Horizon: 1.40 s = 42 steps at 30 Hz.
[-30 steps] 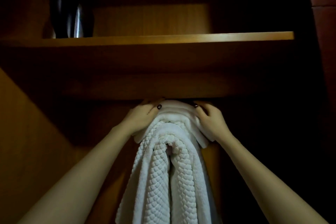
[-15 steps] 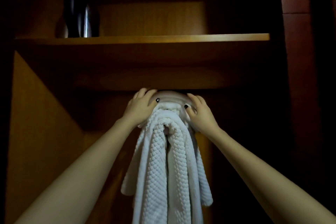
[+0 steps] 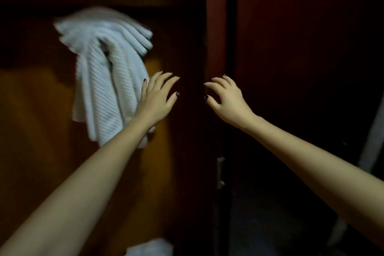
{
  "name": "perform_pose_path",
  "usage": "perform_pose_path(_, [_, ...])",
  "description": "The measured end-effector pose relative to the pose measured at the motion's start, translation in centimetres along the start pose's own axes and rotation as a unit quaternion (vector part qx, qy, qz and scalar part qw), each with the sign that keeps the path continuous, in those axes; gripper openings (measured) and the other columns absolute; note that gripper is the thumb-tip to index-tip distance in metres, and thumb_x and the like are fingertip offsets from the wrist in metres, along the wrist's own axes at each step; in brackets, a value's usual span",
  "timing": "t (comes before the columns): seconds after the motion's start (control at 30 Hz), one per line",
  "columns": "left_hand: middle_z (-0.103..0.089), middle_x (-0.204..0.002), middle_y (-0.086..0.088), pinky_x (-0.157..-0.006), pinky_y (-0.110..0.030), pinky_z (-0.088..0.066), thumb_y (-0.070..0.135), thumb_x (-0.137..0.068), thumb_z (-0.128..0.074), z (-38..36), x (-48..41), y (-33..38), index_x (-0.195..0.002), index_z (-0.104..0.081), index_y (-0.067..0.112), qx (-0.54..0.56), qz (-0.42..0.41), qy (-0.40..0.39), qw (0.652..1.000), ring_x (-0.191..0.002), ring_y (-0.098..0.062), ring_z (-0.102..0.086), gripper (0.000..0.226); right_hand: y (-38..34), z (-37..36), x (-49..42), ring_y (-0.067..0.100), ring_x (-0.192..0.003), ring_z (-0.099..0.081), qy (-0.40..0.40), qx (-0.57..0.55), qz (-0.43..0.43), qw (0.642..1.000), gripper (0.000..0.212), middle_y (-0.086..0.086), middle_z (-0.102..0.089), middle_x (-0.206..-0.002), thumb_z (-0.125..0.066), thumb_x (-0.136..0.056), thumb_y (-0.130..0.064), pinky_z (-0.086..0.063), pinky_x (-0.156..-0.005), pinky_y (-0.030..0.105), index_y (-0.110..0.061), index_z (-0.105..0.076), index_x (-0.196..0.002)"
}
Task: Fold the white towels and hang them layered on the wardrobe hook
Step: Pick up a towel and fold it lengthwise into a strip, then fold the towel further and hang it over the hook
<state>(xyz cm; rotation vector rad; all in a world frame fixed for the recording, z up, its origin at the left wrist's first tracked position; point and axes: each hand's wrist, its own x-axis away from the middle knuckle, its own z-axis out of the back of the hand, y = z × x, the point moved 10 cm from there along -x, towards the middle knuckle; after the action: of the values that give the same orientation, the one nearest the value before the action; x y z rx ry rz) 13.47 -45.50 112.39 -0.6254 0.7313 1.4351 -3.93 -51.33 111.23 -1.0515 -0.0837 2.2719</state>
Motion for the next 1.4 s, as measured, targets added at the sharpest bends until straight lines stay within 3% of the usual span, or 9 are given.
perform_pose_path(0.2, [-0.034, -0.155, -0.003, -0.119, -0.051, -0.017, 0.032, -0.098, -0.052, -13.9, 7.3, 16.0, -0.148, -0.037, 0.021, 0.022, -0.141, -0.122, 0.982, -0.148, -0.025, -0.019, 0.054, 15.4, 1.9, 15.3, 0.030, -0.151, -0.006, -0.115, 0.159, -0.144, 0.970, 0.051, 0.011, -0.025, -0.159, -0.048, -0.101, -0.035, -0.013, -0.119, 0.051, -0.019, -0.038, -0.148])
perform_pose_path(0.4, [-0.028, -0.159, 0.000, -0.119, -0.049, -0.011, 0.038, -0.097, -0.051, -26.8, 15.9, 31.8, -0.152, -0.029, 0.027, 0.070, -0.214, -0.251, 0.942, -0.150, -0.022, -0.012, 0.060, 29.6, 3.6, 32.0, 0.032, -0.150, -0.007, -0.220, 0.220, -0.292, 0.904, 0.055, 0.012, -0.023, -0.159, -0.048, -0.100, -0.035, -0.014, -0.119, 0.052, -0.017, -0.033, -0.150])
perform_pose_path(0.7, [-0.010, -0.163, 0.005, -0.119, -0.051, -0.003, 0.039, -0.098, -0.047, -44.9, 25.1, 50.1, -0.154, -0.014, 0.034, 0.148, -0.212, -0.411, 0.874, -0.150, -0.020, 0.001, 0.065, 49.3, 8.6, 53.8, 0.034, -0.149, -0.008, -0.307, 0.212, -0.490, 0.787, 0.059, 0.012, -0.020, -0.160, -0.047, -0.100, -0.037, -0.017, -0.117, 0.054, -0.017, -0.028, -0.152])
perform_pose_path(0.87, [-0.010, -0.163, 0.002, -0.119, -0.052, -0.003, 0.037, -0.099, -0.047, -54.0, 27.5, 57.5, -0.154, -0.017, 0.031, 0.198, -0.177, -0.441, 0.857, -0.150, -0.021, 0.001, 0.064, 57.8, 8.8, 62.2, 0.034, -0.148, -0.010, -0.322, 0.206, -0.529, 0.758, 0.059, 0.012, -0.022, -0.159, -0.047, -0.100, -0.038, -0.017, -0.117, 0.054, -0.018, -0.028, -0.152])
perform_pose_path(1.0, [-0.011, -0.163, -0.001, -0.121, -0.051, -0.006, 0.034, -0.100, -0.045, -62.4, 30.9, 61.2, -0.155, -0.018, 0.027, 0.225, -0.132, -0.453, 0.852, -0.150, -0.022, -0.001, 0.061, 64.1, 5.4, 68.7, 0.034, -0.148, -0.010, -0.331, 0.198, -0.546, 0.744, 0.059, 0.011, -0.023, -0.159, -0.047, -0.100, -0.038, -0.018, -0.117, 0.054, -0.017, -0.029, -0.152])
perform_pose_path(1.27, [-0.012, -0.162, 0.002, -0.120, -0.052, -0.008, 0.041, -0.101, -0.041, -83.8, 48.2, 65.2, -0.155, -0.015, 0.029, 0.161, -0.241, -0.491, 0.821, -0.149, -0.024, -0.004, 0.061, 77.6, -10.8, 84.2, 0.032, -0.147, -0.015, -0.335, 0.188, -0.561, 0.733, 0.060, 0.010, -0.023, -0.159, -0.048, -0.100, -0.042, -0.021, -0.115, 0.051, -0.018, -0.029, -0.152])
perform_pose_path(1.4, [-0.012, -0.162, 0.001, -0.119, -0.049, -0.011, 0.043, -0.100, -0.042, -94.3, 56.7, 65.8, -0.155, -0.015, 0.029, 0.165, -0.217, -0.506, 0.818, -0.149, -0.024, -0.006, 0.063, 83.8, -19.6, 92.3, 0.030, -0.148, -0.013, -0.321, 0.176, -0.558, 0.744, 0.058, 0.009, -0.022, -0.160, -0.047, -0.100, -0.041, -0.018, -0.117, 0.050, -0.019, -0.029, -0.152])
